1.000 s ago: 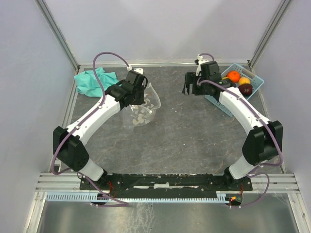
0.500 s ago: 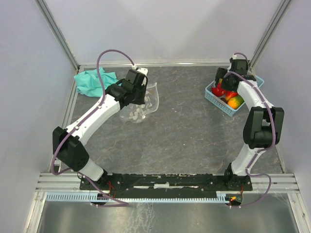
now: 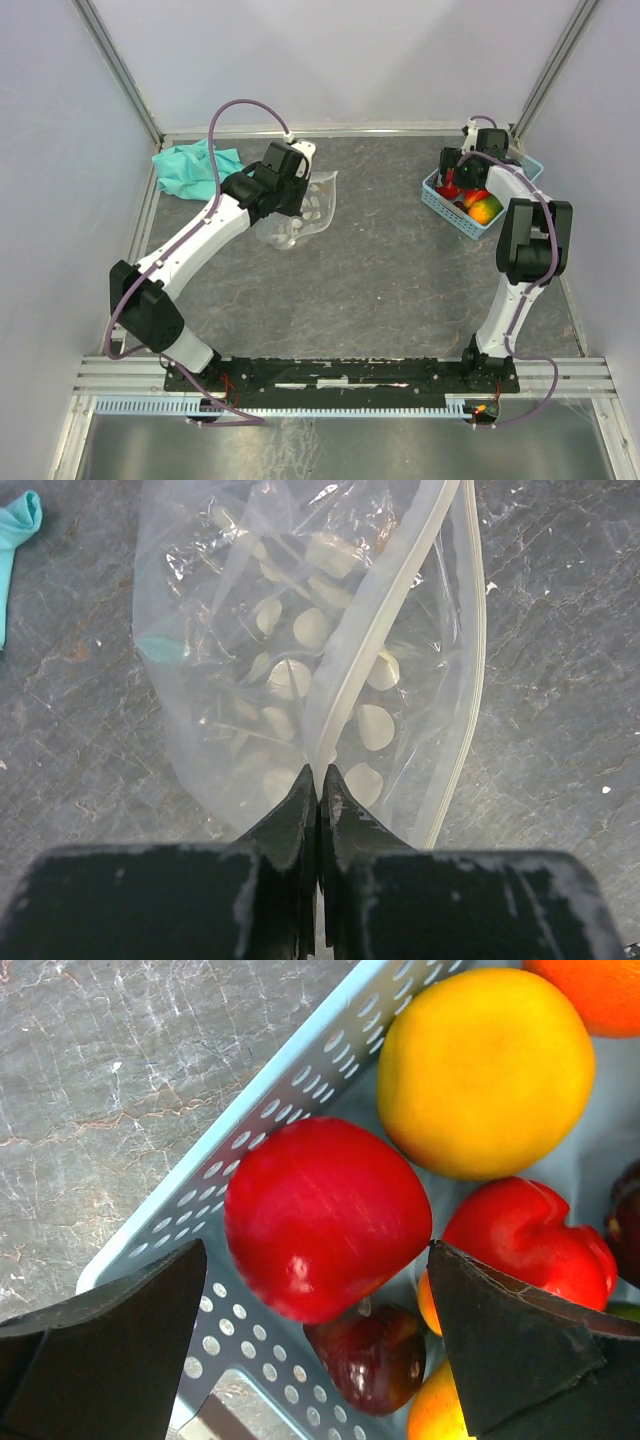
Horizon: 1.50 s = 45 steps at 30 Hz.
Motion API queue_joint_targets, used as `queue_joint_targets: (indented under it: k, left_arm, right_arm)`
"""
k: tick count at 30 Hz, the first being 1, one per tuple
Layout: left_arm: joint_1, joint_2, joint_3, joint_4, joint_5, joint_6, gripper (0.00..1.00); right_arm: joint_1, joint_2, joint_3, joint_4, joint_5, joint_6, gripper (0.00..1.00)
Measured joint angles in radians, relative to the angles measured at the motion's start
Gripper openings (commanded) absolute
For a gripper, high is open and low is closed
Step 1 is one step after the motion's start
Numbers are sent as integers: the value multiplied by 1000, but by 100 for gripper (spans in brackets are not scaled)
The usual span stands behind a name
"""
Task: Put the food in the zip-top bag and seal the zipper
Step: Pick up the fake fruit from the bin.
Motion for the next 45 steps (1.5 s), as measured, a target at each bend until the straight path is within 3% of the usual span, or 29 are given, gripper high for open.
queue_joint_targets:
  k: [12, 20, 24, 39, 45]
  left_arm:
    - [-45, 43, 31, -6, 0, 29, 3]
    - [-67, 63, 49, -21, -7, 29, 3]
    - [-75, 70, 56, -28, -11, 29, 3]
    - [-89, 72, 73, -24, 39, 27, 3]
    - [-90, 72, 74, -19, 68, 8, 3]
  right_arm:
    - [-35, 137, 71, 20, -186, -68, 99]
    - [-45, 154, 86, 22, -237, -78, 79]
    - [-45, 138, 71, 22, -231, -73, 75]
    - [-35, -229, -122, 39, -151, 76, 72]
    - [51, -401, -212, 54, -132, 166, 73]
